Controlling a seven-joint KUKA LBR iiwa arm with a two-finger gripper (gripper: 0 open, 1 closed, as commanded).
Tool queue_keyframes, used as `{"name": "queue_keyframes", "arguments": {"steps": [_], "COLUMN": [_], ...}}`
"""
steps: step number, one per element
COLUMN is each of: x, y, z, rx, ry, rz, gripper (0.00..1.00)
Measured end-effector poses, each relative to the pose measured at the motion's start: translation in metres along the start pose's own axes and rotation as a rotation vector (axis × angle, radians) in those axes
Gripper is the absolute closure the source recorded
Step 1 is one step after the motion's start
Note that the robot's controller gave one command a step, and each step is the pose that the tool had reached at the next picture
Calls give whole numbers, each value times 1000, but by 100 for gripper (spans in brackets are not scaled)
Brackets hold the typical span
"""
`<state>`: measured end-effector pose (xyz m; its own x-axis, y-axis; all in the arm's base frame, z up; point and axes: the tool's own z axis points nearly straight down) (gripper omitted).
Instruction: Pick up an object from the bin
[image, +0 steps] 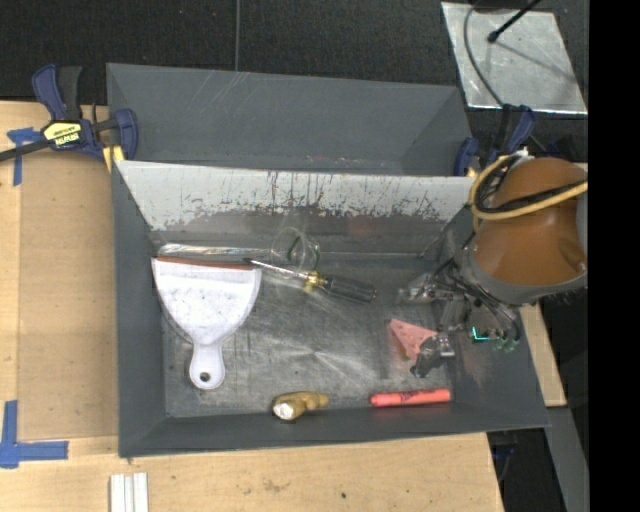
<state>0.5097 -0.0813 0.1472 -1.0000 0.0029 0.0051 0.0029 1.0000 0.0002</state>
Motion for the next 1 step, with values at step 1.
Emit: {"name": "queue_keyframes", "arguments": {"steps": [1], "x": [-2], "y": [0], "z": [-4], "rx": [1], "ry": [-8], "rz": [-3], "gripper": [0]}}
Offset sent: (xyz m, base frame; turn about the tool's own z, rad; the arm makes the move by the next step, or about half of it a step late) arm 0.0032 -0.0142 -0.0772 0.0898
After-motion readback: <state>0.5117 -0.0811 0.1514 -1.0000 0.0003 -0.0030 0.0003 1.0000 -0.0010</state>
